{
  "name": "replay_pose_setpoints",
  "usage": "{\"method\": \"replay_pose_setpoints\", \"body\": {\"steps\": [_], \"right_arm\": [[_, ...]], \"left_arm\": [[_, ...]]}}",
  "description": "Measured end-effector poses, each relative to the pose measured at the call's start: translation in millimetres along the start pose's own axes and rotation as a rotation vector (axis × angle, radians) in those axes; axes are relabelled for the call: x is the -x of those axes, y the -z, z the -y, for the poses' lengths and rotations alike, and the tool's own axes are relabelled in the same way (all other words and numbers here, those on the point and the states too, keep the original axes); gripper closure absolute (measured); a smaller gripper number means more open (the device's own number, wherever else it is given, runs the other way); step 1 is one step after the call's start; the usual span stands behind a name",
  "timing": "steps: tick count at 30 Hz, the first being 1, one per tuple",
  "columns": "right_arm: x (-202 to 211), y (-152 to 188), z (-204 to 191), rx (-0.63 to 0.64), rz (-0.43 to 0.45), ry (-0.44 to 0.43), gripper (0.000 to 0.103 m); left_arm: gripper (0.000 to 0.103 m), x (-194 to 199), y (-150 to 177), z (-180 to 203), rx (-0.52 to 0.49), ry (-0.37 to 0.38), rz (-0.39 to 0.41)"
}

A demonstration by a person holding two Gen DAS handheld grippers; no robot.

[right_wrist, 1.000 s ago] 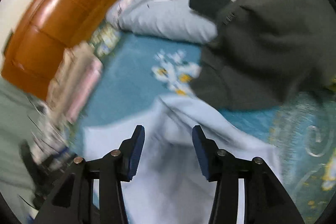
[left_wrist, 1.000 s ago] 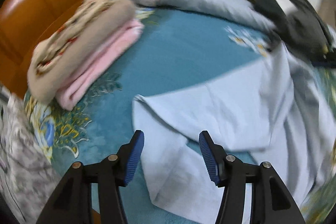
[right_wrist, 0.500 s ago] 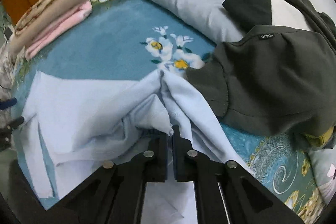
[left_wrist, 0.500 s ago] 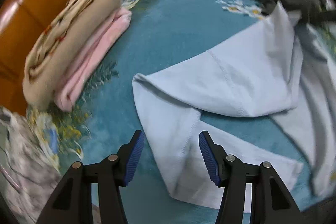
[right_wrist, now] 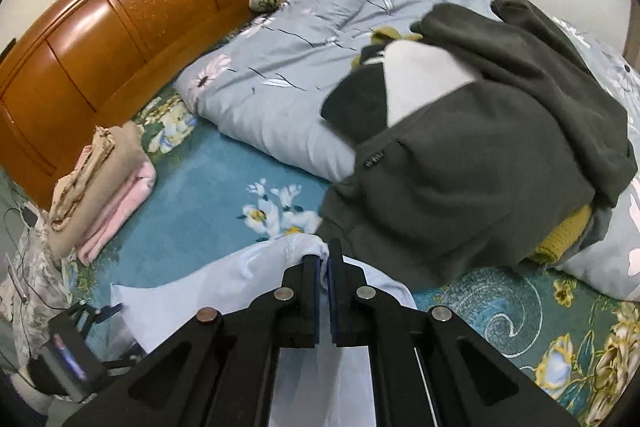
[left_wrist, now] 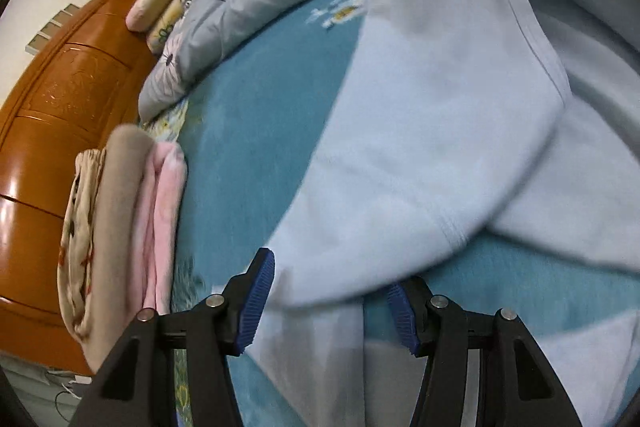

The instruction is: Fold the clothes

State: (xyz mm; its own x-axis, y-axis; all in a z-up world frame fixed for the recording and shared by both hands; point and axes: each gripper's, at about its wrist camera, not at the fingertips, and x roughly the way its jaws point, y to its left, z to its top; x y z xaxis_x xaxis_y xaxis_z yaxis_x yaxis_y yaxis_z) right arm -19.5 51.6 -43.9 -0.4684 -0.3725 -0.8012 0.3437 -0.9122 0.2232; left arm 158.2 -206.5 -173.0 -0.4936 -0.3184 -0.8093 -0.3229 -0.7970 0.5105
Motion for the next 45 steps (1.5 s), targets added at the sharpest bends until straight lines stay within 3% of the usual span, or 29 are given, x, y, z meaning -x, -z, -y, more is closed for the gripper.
{"method": "replay_pose_setpoints", "body": {"steps": [1,3,5,12,17,20,26,31,38,45], "right_arm": [[1.6,-1.2,-2.9,0.002,0.001,-0.005,0.1],[5.7,-2.2,-6.5,0.003,0.002,-0.01,0.1],[8.1,-2.9,-9.4,0.006,0.005,-0.016,0.1],[30.4,-7.2,-7.8,-0.018,0.045,-0.062,0.1],[83.6,-27.0,-5.8,-0.02,0.171,-0.105,0.1],[125.8,-41.2,-9.9,0.009,0.277,-0.137,0.1],[223.2,-71.0,-18.6,0.045,0.495,-0.171,0.1],[299.3,-71.6,-24.5,0.062,0.659,-0.204,0.1],[360.7,-26.8,-41.4,0.133,0.747,-0.211,0.1],[410.2,27.7,-62.6,0.225,0.787,-0.238,0.1]], "left_arm": [[0.052,-0.6,-3.7,-2.1,0.016,-0.007,0.0],[0.092,0.6,-8.8,-7.8,0.066,-0.012,0.001],[0.098,4.5,-13.2,-14.5,0.128,-0.02,0.004],[0.099,62.6,-22.4,-71.2,0.388,-0.026,0.125],[0.099,127.9,-35.5,-125.4,0.572,-0.041,0.261],[0.099,171.4,-49.0,-147.0,0.615,-0.091,0.337],[0.099,277.1,-74.4,-177.8,0.61,-0.202,0.513],[0.099,349.6,-66.6,-184.4,0.611,-0.284,0.588],[0.099,400.3,-24.9,-149.3,0.56,-0.382,0.631],[0.099,458.7,9.4,-128.1,0.49,-0.425,0.688]]}}
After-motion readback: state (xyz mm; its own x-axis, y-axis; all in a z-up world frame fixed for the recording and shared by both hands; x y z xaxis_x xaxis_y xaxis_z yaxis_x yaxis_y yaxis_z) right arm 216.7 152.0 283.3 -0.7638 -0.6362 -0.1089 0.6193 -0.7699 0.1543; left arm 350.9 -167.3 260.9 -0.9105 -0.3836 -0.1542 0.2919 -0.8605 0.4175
